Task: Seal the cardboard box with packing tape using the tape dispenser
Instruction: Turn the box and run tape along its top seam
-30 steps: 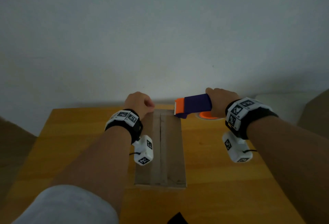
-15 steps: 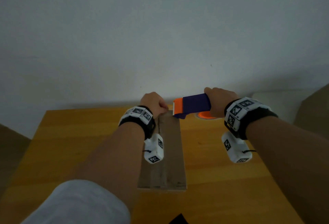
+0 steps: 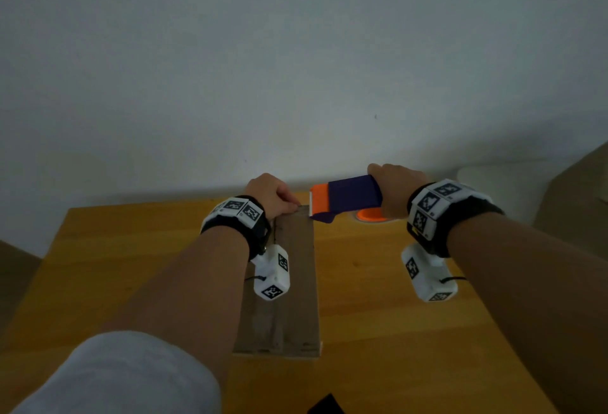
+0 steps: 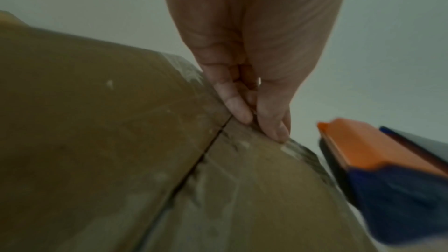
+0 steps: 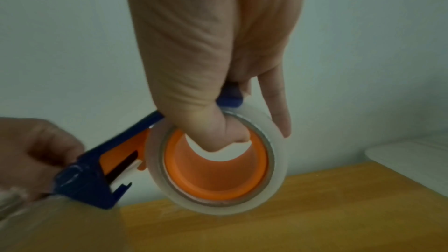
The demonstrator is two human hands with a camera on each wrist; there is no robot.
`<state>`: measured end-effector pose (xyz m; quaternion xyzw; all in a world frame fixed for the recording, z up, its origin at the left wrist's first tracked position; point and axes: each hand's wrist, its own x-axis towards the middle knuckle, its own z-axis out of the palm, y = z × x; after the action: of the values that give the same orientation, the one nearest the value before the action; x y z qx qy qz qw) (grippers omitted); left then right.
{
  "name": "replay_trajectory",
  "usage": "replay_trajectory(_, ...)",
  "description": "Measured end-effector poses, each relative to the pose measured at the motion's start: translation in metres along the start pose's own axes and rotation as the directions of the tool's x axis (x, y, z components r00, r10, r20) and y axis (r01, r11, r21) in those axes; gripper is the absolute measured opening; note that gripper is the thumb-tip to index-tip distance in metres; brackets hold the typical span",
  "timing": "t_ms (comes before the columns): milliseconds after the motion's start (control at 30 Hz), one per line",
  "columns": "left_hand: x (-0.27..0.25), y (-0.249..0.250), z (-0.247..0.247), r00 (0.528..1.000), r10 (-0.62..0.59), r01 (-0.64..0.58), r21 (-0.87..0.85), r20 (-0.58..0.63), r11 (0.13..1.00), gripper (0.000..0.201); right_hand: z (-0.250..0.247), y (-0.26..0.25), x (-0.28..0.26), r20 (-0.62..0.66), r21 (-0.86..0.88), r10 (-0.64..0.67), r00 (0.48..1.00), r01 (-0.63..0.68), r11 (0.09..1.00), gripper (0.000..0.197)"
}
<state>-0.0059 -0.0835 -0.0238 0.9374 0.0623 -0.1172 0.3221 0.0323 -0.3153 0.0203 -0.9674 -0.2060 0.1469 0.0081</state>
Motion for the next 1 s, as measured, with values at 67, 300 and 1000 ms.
replay_trajectory(67, -0.001, 0.001, 0.0, 1.0, -0.003, 0.003, 0.002, -0.006, 1.0, 0.012, 0.0, 0.007, -0.003, 0.003, -0.003, -0.023, 1.0, 0.023, 1.0, 0.049)
replay_trajectory(300, 0.0, -0.001, 0.001, 1.0, -0.027, 0.026, -0.026, -0.015, 0.999, 0.007, 0.005, 0.019, -0.001, -0.003, 0.04, -0.074, 0.997, 0.074, 0.996, 0.05)
replay_trajectory(1000, 0.001, -0.007, 0.003, 0.999, 0.001, -0.003, -0.051, -0.041, 0.999, 0.008, 0.012, 0.025, -0.003, 0.04, -0.016, -0.017, 0.999, 0.018, 1.0, 0.054)
